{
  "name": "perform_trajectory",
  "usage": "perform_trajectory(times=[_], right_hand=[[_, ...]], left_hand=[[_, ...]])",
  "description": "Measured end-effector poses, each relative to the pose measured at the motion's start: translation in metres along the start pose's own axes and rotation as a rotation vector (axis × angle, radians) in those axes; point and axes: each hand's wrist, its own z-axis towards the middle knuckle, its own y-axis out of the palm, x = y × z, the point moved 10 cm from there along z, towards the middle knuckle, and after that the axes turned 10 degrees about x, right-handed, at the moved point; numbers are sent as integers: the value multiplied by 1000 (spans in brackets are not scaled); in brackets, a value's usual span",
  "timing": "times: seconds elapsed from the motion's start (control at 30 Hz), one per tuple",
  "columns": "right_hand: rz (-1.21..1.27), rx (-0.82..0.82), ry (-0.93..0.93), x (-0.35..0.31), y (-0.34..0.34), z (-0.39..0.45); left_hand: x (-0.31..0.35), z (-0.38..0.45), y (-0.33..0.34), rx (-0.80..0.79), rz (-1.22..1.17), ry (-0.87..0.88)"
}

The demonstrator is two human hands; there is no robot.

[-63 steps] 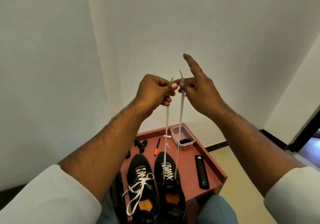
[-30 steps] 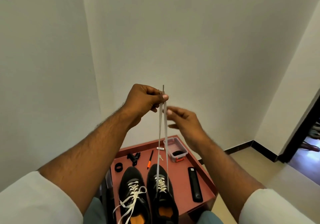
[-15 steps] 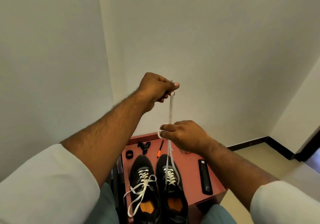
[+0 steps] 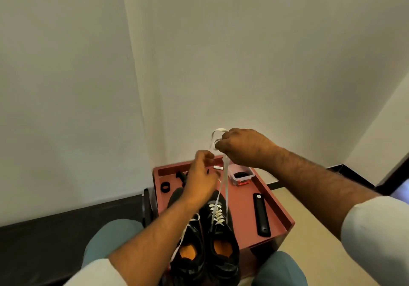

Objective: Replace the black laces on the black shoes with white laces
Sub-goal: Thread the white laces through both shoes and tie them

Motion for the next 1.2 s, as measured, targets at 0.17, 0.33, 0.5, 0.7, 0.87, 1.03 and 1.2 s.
perform_trajectory(times=[0.17,0.33,0.5,0.7,0.87,1.03,1.2], right_hand=[[100,32,134,8,-1,-11],[154,-139,463,52,38,-47],[292,-319,535,53,79,-72],[384,-404,474,35,102,-71],[530,-518,362,0,130,-67],[625,-455,364,-5,141,-60],[801,-349,343,-17,140,-56]], left_hand=[[-25,-14,38,-160,41,50],[-17,-18,28,-228,415,446],[-19,-23,27,-369,623,649],[-25,-18,38,-475,1075,801],[-35,-2,25,-160,1041,585],[-54,-7,20,-40,306,307],[-69,4,16,12,79,118]])
